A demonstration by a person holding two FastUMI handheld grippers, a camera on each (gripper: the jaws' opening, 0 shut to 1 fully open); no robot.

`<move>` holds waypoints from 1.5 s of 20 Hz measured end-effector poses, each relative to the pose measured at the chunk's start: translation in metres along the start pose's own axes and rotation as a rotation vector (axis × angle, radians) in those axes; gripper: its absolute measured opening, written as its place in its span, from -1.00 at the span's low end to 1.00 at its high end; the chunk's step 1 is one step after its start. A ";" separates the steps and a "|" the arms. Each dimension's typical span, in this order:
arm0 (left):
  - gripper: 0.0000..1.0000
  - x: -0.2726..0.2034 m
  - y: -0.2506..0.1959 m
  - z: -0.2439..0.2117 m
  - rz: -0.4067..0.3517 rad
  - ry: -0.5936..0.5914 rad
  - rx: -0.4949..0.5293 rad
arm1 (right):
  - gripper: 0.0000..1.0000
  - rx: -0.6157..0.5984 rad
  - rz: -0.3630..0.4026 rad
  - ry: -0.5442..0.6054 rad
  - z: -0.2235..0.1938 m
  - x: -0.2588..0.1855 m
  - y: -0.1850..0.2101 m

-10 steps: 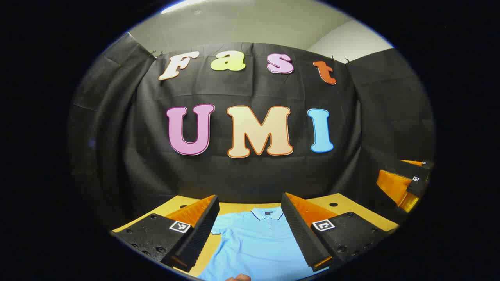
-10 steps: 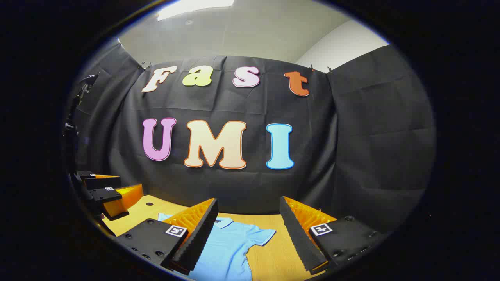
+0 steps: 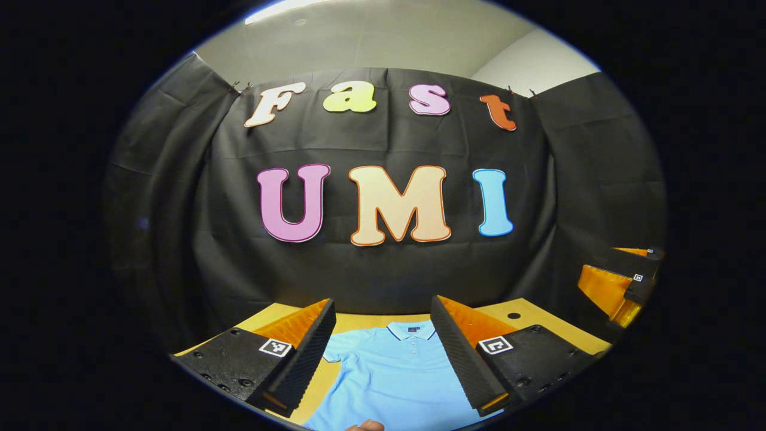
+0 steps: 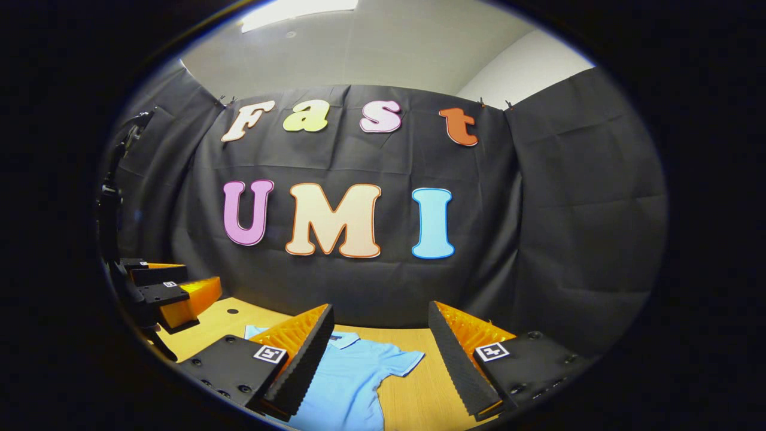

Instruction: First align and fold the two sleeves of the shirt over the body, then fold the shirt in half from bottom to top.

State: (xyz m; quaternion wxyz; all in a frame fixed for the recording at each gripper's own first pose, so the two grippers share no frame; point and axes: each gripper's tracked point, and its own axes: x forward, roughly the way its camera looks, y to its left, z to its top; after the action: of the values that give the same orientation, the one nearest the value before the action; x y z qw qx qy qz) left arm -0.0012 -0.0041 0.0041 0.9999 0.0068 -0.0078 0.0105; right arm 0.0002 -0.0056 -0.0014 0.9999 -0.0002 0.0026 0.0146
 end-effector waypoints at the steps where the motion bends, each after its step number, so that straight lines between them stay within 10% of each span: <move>1: 0.94 -0.002 -0.002 0.001 0.002 -0.003 -0.002 | 0.96 0.000 0.003 0.002 0.000 -0.001 -0.001; 9: 0.93 -0.003 -0.005 0.001 0.008 -0.016 0.000 | 0.96 0.006 0.007 0.019 -0.013 0.010 -0.006; 30: 0.93 0.075 0.041 -0.018 -0.034 0.020 0.010 | 0.97 0.001 -0.192 0.297 -0.183 0.212 -0.050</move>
State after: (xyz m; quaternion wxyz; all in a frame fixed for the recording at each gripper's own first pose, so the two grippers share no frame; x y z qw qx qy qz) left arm 0.0737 0.0383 -0.0117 0.9999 0.0119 0.0024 -0.0062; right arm 0.2127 -0.0495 -0.1855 0.9853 -0.0019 0.1501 -0.0812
